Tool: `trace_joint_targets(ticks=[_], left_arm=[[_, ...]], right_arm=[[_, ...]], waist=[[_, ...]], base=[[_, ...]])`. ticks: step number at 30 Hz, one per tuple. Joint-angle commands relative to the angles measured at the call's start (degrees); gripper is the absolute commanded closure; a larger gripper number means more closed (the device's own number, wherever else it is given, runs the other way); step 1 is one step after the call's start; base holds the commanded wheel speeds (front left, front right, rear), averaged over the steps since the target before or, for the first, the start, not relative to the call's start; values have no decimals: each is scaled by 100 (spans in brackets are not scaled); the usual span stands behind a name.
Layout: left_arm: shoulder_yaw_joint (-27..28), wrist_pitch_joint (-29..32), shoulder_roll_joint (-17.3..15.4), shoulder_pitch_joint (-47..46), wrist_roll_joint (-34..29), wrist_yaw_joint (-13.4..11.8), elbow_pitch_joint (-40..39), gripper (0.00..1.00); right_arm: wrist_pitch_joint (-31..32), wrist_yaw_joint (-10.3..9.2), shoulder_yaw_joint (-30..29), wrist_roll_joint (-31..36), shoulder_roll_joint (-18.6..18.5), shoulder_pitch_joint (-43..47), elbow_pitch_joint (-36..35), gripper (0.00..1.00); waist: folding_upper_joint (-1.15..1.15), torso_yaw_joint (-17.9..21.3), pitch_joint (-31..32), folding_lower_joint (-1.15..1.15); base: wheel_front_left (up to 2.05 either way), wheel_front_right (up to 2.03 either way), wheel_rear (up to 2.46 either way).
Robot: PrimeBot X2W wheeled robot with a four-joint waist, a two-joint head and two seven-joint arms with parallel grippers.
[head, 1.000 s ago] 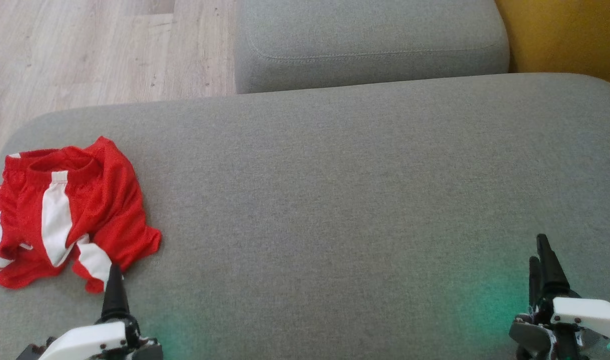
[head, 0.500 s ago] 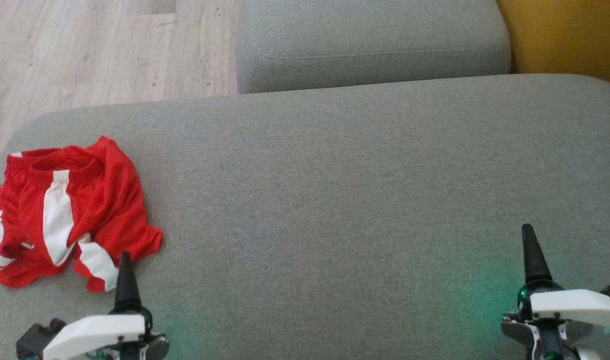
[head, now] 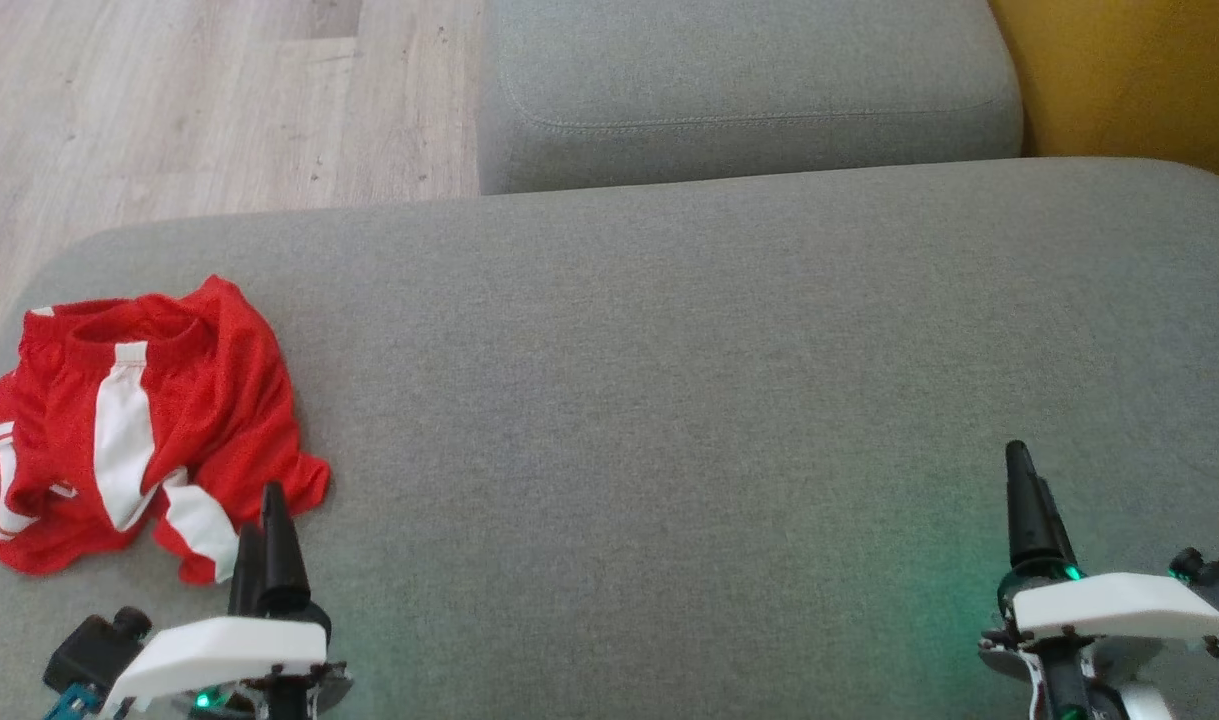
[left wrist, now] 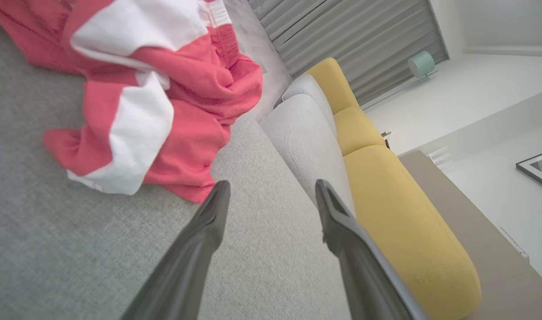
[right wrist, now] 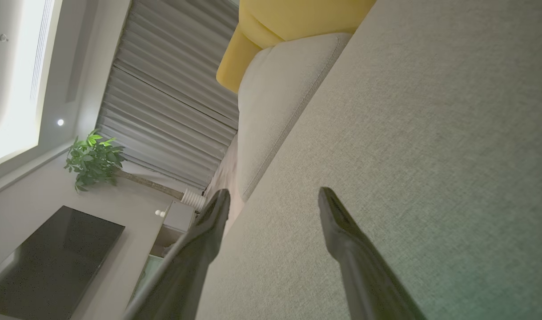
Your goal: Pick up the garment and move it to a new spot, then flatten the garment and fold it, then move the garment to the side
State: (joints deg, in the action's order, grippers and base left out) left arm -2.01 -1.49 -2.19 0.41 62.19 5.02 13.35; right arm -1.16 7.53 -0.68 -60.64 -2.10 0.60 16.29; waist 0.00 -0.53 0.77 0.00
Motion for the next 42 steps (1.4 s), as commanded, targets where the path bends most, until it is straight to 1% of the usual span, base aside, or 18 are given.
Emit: trace_joint_targets(ticks=[1, 4, 15, 27, 37, 42], left_arm=[[17, -78, -42, -159, -285, -33, -266, 0], [-4, -112, -42, -153, -448, -49, -297, 0], [-166, -297, -46, -151, -1307, -155, -453, 0], [-320, -498, -51, -135, -2261, -197, -574, 0], [-483, -665, -54, -118, -3059, -279, -651, 0], [-539, -749, -56, -96, -3339, -315, -596, 0]], right_arm=[[-102, -2, 111, 297, -43, -196, -240, 0], [-136, -2, 155, 461, -44, -192, -261, 0], [-322, -2, 293, 1290, -49, -165, -412, 0], [-524, -3, 452, 2139, -54, -159, -549, 0], [-693, -3, 547, 2840, -59, -142, -615, 0], [-778, -3, 574, 3192, -61, -142, -616, 0]], waist=[[0, -11, 11, 0], [0, -18, 23, 0], [0, -58, 36, 0], [0, -74, 37, 0], [0, -78, 65, 0], [0, -76, 78, 0]], base=[[0, 0, 0], [0, 0, 0], [0, 0, 0], [0, 0, 0], [0, 0, 0], [0, 0, 0]])
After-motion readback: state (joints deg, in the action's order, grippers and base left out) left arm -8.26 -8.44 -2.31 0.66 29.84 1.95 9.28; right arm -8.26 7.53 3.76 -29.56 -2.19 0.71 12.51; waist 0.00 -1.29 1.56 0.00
